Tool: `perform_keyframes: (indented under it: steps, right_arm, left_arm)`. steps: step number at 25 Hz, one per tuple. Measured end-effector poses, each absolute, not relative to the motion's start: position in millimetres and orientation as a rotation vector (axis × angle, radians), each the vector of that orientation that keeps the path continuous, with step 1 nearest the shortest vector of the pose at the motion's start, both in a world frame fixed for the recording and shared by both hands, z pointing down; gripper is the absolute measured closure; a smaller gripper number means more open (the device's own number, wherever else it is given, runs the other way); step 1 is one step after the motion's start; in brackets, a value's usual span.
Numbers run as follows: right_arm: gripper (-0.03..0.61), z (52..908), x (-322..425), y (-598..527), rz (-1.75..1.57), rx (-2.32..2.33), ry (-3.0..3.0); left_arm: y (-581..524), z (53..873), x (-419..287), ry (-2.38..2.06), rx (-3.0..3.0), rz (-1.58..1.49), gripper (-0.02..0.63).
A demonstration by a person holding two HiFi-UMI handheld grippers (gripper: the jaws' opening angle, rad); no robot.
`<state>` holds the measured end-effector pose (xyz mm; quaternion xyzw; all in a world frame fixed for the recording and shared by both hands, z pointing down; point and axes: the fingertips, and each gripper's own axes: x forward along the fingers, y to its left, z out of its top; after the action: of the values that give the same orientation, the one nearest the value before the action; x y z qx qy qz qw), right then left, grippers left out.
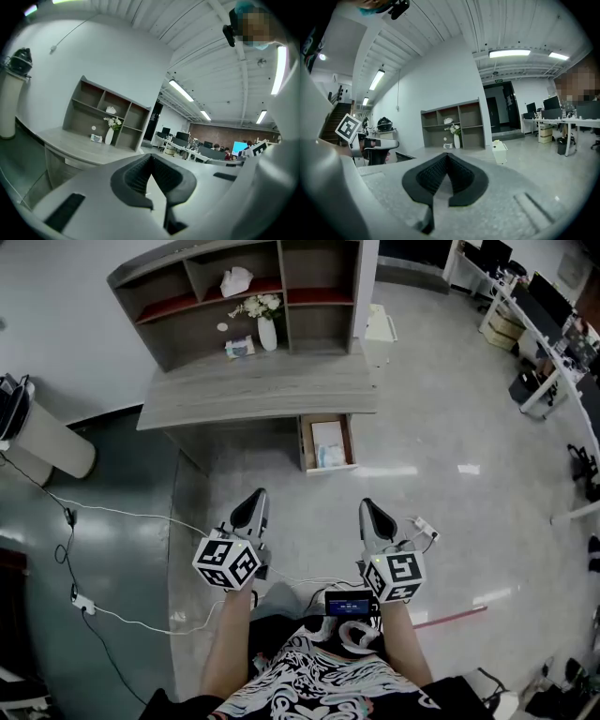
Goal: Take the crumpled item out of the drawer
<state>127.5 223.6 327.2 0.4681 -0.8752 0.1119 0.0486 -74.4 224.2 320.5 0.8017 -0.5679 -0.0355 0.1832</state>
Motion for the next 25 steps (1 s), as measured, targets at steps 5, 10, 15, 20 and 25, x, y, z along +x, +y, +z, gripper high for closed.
perform_keyframes:
  steps: [5, 10, 15, 20, 25]
  right_arm:
    - [0.575, 328, 133, 215, 0.351, 1.4, -2.686]
    - [0.575, 340, 132, 183, 0.366, 1.417, -2.668]
    - [0.574, 351, 122, 118, 0.359, 1.442, -2.634]
    - [0.575, 363, 108, 51, 0.243, 1.454, -2.52]
    - [0.574, 377, 89, -9, 0.315, 1.49, -2.462]
  left_arm:
    - [216, 325, -75, -1.647, 2.245, -0.061, 0.615]
    - [183, 334, -76, -1.668, 2.266, 0.007, 0.614]
    - [114, 346, -85, -1.603, 2.299, -0.002, 0.614]
    - [31, 359, -99, -1.581, 2.296, 0.063, 0.614]
    - [-32, 376, -108, -1.518, 2.331, 0.148, 0.614]
